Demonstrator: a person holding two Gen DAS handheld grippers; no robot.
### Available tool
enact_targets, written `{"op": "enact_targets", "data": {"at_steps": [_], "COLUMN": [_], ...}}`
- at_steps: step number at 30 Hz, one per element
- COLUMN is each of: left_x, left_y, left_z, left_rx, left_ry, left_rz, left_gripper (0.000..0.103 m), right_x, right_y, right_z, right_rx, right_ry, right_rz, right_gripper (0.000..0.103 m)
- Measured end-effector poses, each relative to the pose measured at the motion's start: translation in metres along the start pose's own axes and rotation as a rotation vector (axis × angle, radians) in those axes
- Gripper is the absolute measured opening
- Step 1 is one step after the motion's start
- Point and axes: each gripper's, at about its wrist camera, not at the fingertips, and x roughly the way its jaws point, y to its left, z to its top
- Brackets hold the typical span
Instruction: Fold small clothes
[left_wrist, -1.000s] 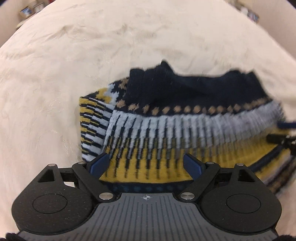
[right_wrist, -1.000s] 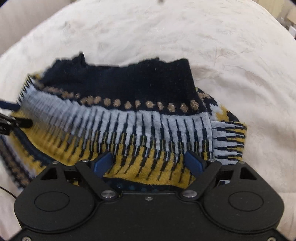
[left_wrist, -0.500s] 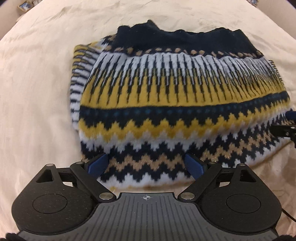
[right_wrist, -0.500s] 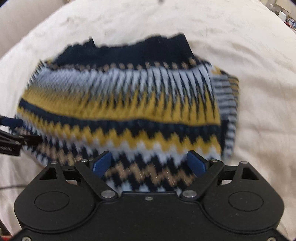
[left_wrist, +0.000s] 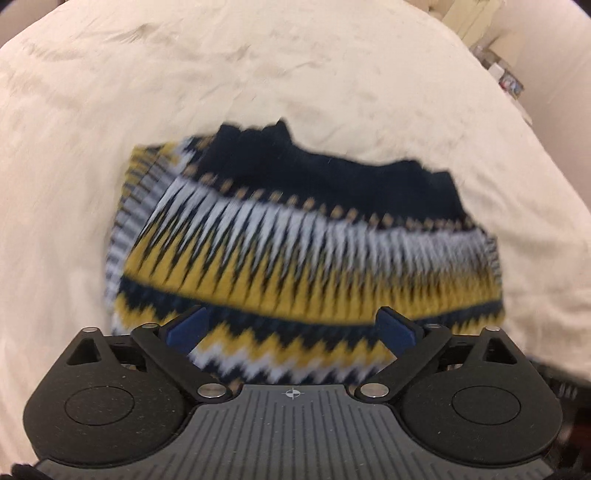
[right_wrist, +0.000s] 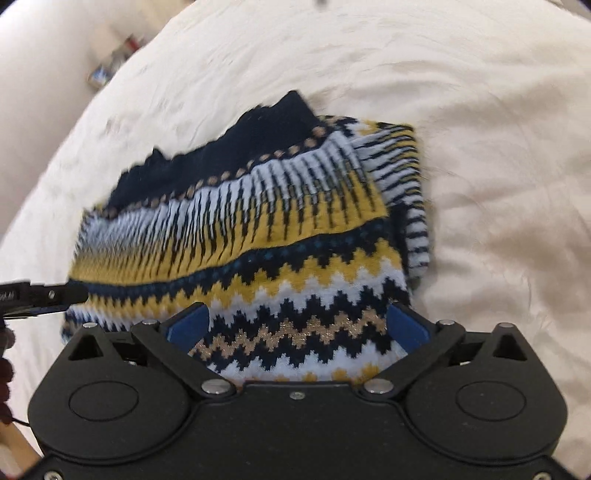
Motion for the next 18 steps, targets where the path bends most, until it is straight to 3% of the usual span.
{"op": "enact_targets", "data": {"at_steps": [9, 18], "left_x": [0.048, 0.096], "left_y": [-0.029, -0.041], "left_z": [0.039, 0.046], "left_rx": [0.035, 0.112], "left_ry": [0.031, 0.115], "left_rz": [0.077, 0.163], "left_gripper": [0.103, 0.103], "right_x": [-0.012, -0.003], "right_y": [-0.029, -0.051], "right_z": [0.006, 0.02], "right_rx": [0.132, 0.176], "right_ry": [-0.025, -0.017], "right_rz": [0.059, 0.079], "right_gripper": [0.103, 0.103]}}
